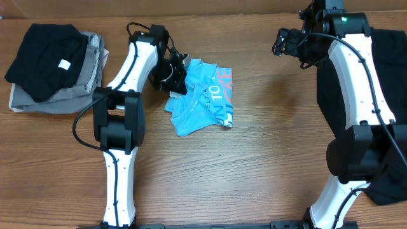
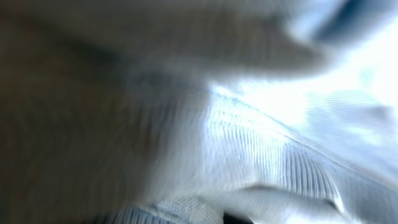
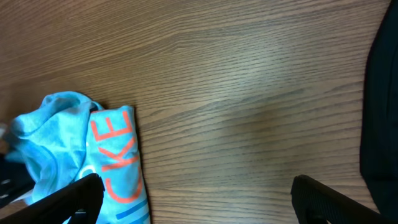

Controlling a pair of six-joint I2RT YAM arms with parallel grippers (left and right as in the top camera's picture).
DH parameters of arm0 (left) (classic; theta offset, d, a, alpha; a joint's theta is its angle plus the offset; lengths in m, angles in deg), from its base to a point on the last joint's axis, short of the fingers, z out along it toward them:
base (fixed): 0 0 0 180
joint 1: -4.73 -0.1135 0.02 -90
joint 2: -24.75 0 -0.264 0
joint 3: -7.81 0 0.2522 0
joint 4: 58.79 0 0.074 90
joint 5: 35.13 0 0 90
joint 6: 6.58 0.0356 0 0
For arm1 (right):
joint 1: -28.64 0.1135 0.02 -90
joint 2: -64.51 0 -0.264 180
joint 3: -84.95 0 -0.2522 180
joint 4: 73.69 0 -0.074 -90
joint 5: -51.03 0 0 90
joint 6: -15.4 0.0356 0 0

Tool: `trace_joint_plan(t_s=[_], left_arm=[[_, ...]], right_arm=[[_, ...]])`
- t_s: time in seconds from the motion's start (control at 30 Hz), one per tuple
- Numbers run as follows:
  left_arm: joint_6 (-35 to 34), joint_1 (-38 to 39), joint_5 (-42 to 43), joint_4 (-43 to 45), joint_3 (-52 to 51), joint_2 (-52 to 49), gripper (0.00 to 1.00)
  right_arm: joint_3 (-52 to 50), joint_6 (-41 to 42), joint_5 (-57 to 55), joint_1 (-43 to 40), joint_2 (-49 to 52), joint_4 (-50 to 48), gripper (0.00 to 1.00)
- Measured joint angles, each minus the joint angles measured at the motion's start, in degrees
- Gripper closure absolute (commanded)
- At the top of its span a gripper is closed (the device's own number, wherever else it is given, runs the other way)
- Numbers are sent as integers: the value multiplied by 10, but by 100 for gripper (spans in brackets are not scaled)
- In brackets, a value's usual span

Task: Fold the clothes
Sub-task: 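Carry the T-shirt with the left gripper onto the left clothes stack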

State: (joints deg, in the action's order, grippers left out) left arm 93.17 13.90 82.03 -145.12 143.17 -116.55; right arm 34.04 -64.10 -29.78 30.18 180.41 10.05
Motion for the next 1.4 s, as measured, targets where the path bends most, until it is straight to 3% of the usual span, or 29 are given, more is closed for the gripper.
trace_joint_plan(t_s=[0.2, 0.47, 0.67, 1.07, 1.4], left_arm=[[-25, -59, 114, -59, 158, -2, 96], [-123, -172, 235, -54, 344, 3, 96], [-223, -245, 273, -30, 441, 4, 96], [-379, -430, 137, 4, 477, 7, 96], [-506, -420, 120, 195, 431, 7, 96]], right_arm=[[0, 0, 0, 0, 0, -1, 0], [0, 0, 0, 0, 0, -3, 0], [0, 0, 0, 0, 0, -3, 0], [0, 0, 0, 0, 0, -2, 0], [0, 0, 3, 0, 0, 14, 0]])
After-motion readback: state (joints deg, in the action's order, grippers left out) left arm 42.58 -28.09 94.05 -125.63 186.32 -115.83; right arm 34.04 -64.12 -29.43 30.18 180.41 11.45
